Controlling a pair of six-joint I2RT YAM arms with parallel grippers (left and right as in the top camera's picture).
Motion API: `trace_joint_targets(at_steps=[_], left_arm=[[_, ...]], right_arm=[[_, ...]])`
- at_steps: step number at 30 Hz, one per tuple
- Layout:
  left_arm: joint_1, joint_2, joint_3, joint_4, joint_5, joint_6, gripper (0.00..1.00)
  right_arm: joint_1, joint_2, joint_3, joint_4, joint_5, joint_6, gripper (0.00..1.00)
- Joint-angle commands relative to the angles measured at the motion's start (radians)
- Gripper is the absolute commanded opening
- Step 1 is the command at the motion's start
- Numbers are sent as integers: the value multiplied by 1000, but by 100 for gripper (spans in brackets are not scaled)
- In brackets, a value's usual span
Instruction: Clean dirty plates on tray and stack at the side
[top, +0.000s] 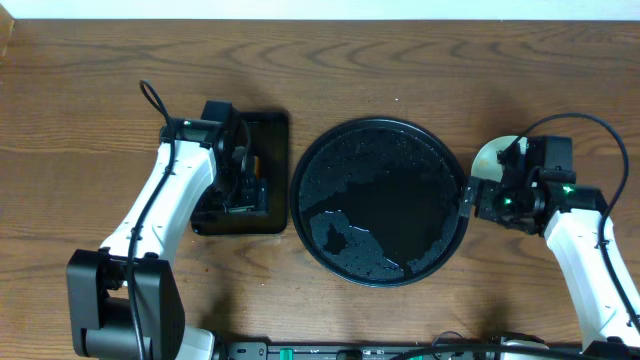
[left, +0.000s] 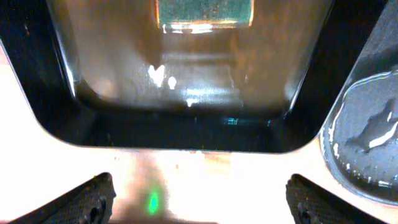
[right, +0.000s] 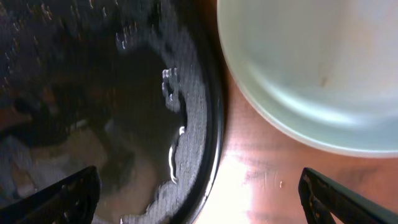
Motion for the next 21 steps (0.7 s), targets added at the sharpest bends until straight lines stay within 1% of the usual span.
trace_joint_targets(at_steps=[1,6,9,14,15,19,21], left_arm=[[-1,-19,-8,-40,-2,-20,89],[-2,-117,-42,-42,-2,-21,89],[-2,-248,-117,-3,-3,-20,89],[-1,-564,-298,151,-3,-19,89],[-1,-658,-343,190,-5,-19,89],[-1,-901,-431,266,-6,-20,89],[-1,-1008,-446,275,-6,-20,89]], right_arm=[[50,-8,3,-50,17,-7,99],[130,-60,0,-105,61,1,99],[205,-135,-29,-83,150,52,99],[315,-344,-128,26,169,58,99],[339,-420,-161,51,173,58,99],[362,-615,-237,96,203,57,99],[360,-696,-262,94,224,58,99]])
